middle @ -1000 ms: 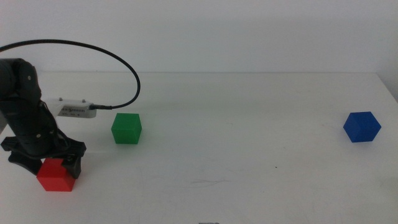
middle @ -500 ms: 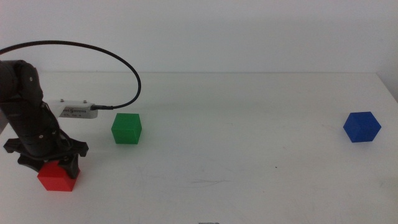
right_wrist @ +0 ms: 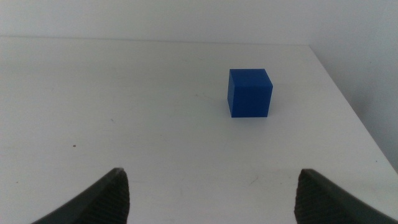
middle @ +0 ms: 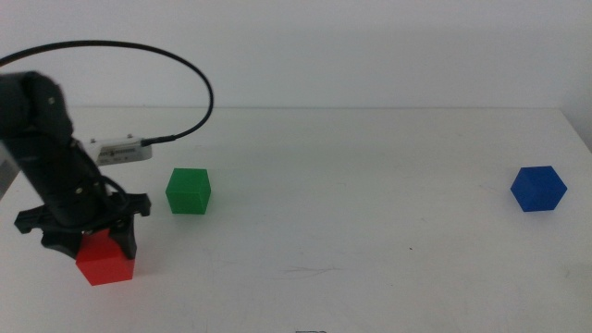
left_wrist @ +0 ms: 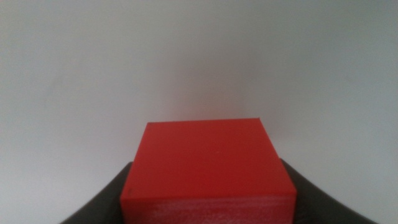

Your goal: Stack red cubes first, then green, then blue cubes in a specific spot.

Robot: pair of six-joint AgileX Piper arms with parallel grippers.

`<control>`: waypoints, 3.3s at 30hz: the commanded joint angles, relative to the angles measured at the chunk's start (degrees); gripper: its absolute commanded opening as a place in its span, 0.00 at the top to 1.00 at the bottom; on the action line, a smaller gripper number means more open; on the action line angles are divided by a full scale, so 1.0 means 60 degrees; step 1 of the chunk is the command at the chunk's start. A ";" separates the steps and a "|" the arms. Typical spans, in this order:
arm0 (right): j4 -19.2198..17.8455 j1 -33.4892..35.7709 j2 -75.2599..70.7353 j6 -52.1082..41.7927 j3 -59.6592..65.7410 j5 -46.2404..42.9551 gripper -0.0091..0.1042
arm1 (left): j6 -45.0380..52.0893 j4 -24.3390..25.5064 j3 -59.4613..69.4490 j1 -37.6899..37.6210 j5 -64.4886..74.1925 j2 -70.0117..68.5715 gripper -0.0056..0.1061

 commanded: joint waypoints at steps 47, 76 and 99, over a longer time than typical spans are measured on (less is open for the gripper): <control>-0.0121 -0.0070 0.0105 -0.0059 -0.0164 -0.0690 0.31 | -0.5202 0.0137 -0.7323 -0.6140 0.2660 0.3710 0.93; -0.0121 -0.0070 0.0105 -0.0059 -0.0164 -0.0690 0.31 | -0.4588 0.0072 -0.7563 -0.6140 0.2681 0.4014 0.11; -0.0121 -0.0070 0.0105 -0.0059 -0.0164 -0.0690 0.31 | -0.4607 0.0657 -0.7635 -0.5435 0.2672 0.2454 0.11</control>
